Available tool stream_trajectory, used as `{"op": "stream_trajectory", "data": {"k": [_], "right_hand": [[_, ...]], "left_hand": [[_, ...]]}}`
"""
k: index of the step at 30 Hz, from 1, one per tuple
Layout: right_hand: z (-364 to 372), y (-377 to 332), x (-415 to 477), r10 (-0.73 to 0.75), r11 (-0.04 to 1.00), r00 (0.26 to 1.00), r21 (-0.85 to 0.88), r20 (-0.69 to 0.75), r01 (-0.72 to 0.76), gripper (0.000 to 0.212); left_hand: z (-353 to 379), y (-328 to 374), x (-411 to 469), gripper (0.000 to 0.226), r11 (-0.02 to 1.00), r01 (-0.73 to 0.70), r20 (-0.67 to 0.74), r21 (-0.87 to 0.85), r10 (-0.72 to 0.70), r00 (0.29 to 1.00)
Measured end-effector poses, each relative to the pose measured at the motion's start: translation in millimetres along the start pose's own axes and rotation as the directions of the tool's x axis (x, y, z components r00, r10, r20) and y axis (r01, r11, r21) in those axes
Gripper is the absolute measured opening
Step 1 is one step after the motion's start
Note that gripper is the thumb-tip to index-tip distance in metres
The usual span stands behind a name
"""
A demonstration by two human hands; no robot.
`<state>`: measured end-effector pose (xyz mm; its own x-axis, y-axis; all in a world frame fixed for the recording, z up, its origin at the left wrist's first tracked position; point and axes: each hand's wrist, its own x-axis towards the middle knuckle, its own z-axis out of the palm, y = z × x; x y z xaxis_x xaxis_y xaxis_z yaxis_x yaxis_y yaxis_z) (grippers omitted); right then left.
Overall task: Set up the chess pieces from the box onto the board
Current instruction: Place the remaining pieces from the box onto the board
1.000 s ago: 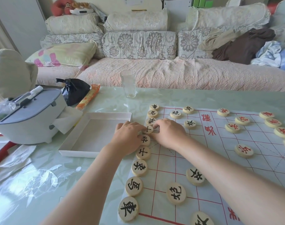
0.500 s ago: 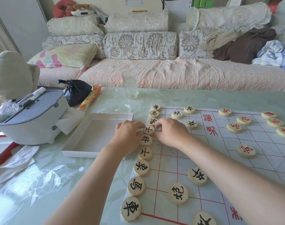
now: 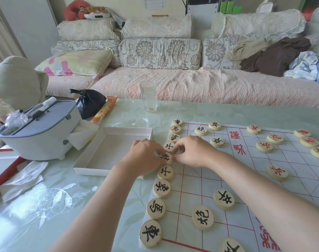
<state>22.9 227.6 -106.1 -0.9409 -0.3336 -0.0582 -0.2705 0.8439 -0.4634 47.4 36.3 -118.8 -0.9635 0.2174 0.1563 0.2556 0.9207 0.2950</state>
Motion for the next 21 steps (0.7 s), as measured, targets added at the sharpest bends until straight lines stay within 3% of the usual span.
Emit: {"op": "stream_trajectory", "data": {"k": [7,14,18,21], "right_hand": [[-9,16,11,0.073,0.996,0.981,-0.027,-0.182,-0.079,0.023],[-2,17,39,0.081,0.985,0.985,-0.141,-0.150,-0.103,0.037],[2,15,53,0.094,0.986,0.983,-0.124,-0.160,-0.115,0.023],[6,19,63,0.108,0.987,0.981,-0.104,-0.159,-0.126,0.027]], "left_hand": [[-5,0,20,0.022,0.995,0.044,-0.130,-0.092,-0.056,0.990],[5,8,62,0.029,0.994,0.077,-0.077,-0.075,-0.083,0.994],[20,8,77,0.031,0.999,0.052,-0.057,0.012,-0.051,0.997],[27,1,82,0.029,0.999,0.039,-0.056,0.033,-0.037,0.998]]}}
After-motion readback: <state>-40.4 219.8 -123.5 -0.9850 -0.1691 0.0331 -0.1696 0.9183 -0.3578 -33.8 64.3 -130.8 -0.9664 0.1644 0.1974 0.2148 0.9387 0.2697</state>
